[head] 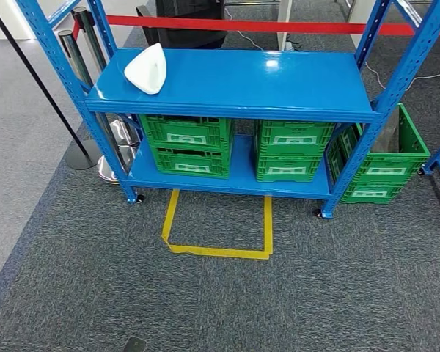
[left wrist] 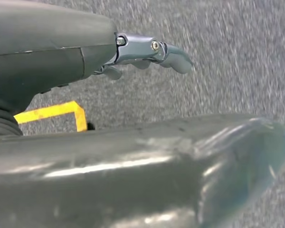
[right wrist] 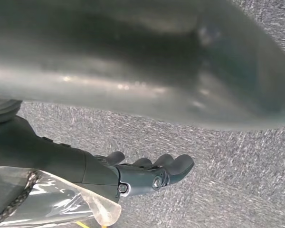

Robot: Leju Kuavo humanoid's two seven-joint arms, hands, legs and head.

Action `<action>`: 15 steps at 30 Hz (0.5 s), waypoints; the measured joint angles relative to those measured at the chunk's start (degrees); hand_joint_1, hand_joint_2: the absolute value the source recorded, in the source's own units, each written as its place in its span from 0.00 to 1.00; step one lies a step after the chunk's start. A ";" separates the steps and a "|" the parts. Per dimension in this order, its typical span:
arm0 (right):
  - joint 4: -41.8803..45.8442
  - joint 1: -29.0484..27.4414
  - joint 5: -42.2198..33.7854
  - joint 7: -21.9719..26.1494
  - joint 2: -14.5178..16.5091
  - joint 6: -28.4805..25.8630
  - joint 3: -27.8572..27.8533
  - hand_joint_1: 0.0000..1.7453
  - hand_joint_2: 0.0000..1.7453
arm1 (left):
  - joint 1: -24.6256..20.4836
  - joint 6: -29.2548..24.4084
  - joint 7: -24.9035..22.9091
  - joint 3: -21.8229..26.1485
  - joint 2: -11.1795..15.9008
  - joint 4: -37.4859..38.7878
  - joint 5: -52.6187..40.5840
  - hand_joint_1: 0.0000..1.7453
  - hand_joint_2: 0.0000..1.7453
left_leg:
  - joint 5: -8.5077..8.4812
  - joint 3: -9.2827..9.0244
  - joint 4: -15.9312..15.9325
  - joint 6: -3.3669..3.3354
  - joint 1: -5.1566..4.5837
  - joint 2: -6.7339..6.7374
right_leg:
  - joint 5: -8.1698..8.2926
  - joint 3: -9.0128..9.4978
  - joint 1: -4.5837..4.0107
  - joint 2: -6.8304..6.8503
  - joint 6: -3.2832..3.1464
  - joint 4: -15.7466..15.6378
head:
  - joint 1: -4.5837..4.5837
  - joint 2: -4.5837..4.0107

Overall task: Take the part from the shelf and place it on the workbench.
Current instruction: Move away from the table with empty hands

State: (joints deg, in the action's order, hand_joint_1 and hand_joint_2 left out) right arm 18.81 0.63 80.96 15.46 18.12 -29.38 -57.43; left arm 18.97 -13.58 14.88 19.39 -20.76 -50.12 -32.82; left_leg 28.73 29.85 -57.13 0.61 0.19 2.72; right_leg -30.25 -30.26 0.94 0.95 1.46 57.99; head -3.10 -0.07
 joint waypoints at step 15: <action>-0.62 0.38 0.32 0.85 -0.22 -1.00 -0.15 0.00 0.00 | 0.39 2.56 -1.68 -1.43 -0.04 -0.42 3.92 0.00 0.00 | -2.09 -2.31 5.77 -2.68 0.65 -0.17 | -2.91 -3.34 0.29 -0.66 1.67 5.76 | 0.03 -0.01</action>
State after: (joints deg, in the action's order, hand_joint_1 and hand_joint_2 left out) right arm 18.18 1.01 81.28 16.31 17.91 -30.39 -57.58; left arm 19.37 -11.02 13.20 17.96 -20.81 -50.54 -28.89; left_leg 26.65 27.54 -51.36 -2.07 0.84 2.54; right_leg -33.16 -33.60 1.23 0.29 3.13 63.74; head -3.07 -0.07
